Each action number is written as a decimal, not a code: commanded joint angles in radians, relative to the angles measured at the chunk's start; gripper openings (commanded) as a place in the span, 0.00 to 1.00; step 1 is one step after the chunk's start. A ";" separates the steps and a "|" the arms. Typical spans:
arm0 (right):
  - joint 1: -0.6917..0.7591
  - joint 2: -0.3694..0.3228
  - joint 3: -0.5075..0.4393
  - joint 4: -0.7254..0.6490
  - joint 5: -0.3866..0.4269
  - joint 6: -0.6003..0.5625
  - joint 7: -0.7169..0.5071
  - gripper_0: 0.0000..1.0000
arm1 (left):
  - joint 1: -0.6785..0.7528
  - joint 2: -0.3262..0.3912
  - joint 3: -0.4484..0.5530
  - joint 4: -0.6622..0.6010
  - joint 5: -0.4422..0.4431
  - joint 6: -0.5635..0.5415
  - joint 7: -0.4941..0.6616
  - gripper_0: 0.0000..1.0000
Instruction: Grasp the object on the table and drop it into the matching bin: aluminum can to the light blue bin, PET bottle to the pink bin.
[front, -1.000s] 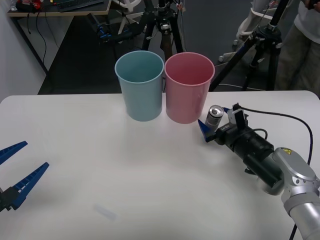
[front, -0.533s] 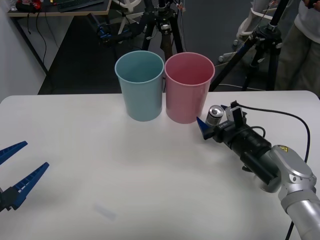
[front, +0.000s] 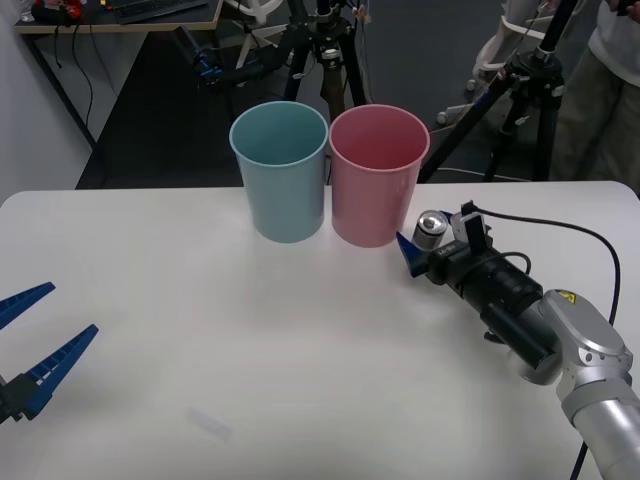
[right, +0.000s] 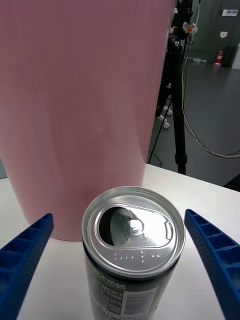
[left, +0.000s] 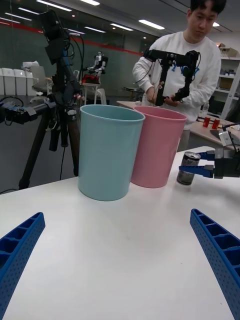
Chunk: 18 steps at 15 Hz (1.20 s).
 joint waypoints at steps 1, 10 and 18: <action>0.001 0.000 -0.001 0.000 0.000 0.000 0.002 0.00 | 0.000 0.000 0.000 0.000 0.000 0.000 0.000 1.00; 0.001 -0.002 -0.001 0.000 -0.001 -0.002 0.002 0.00 | 0.000 0.000 0.000 0.000 0.000 0.000 0.000 1.00; 0.005 -0.012 -0.051 -0.003 -0.001 -0.108 0.001 0.00 | 0.000 0.000 0.000 0.000 0.000 0.000 0.000 1.00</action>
